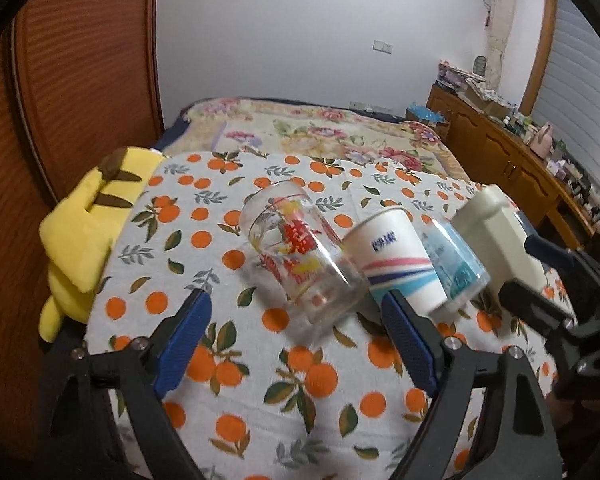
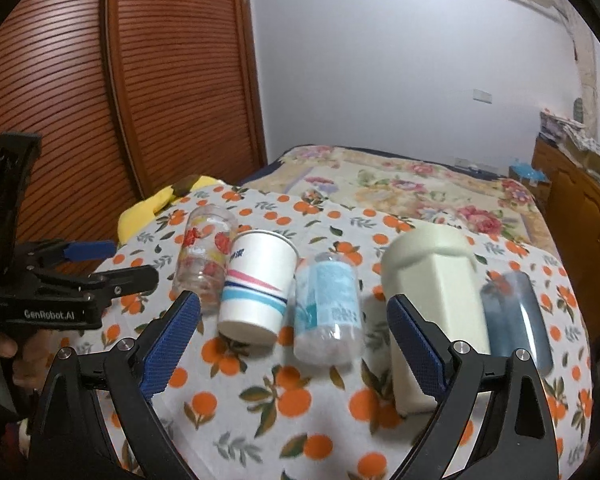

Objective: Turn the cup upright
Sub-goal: 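Move the left tool to the clear glass cup and close on it, then lift the glass cup with the left tool and rotate it upright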

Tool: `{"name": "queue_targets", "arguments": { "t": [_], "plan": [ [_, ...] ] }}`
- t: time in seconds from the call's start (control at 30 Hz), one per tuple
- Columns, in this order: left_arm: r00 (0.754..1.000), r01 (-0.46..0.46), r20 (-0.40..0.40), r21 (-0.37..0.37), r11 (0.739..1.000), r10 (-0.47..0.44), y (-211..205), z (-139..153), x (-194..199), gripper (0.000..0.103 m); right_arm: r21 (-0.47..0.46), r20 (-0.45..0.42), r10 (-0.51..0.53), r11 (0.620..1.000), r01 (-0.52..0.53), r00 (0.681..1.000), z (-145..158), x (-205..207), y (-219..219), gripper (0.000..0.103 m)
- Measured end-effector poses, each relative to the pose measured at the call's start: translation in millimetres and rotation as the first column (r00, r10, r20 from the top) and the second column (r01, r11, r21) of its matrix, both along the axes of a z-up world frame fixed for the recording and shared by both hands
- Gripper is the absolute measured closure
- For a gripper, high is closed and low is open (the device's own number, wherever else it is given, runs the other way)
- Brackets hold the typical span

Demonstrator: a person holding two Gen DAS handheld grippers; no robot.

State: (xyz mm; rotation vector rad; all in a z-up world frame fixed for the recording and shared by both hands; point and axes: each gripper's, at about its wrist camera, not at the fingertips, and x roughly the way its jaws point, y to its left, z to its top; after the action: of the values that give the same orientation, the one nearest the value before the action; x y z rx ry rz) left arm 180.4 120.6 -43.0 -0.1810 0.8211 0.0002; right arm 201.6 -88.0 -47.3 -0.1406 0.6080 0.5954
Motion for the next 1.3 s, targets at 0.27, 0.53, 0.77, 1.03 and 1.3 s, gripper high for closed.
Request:
{"name": "queue_targets", "arguments": {
  "t": [0.27, 0.53, 0.77, 1.03, 1.3],
  "plan": [
    [0.996, -0.009, -0.084, -0.094, 0.996, 0.001, 2.9, -11.1, 39.7, 0.023, -0.013, -0.006, 0.017, 1.000, -0.017, 1.000, 1.7, 19.4, 11.1, 0.007],
    [0.988, -0.045, -0.155, -0.166, 0.985, 0.019, 6.3, -26.8, 60.2, 0.033, 0.000, -0.009, 0.015, 1.000, -0.015, 1.000, 3.3, 22.0, 10.4, 0.007],
    [0.981, -0.061, -0.191, -0.208, 0.976, 0.020, 0.8, -34.4, 70.2, 0.031, 0.008, -0.003, 0.017, 1.000, -0.017, 1.000, 4.7, 21.4, 8.9, 0.007],
    [0.980, -0.034, -0.200, -0.261, 0.965, -0.019, 0.4, -39.3, 71.6, 0.041, 0.013, 0.004, 0.009, 1.000, -0.009, 1.000, 8.4, 19.7, 5.0, 0.007],
    [0.985, -0.013, -0.169, -0.231, 0.973, -0.027, 0.7, -36.1, 47.3, 0.047, 0.027, -0.001, 0.001, 1.000, -0.001, 1.000, 9.1, 13.5, 1.7, 0.007]
  ]
}}
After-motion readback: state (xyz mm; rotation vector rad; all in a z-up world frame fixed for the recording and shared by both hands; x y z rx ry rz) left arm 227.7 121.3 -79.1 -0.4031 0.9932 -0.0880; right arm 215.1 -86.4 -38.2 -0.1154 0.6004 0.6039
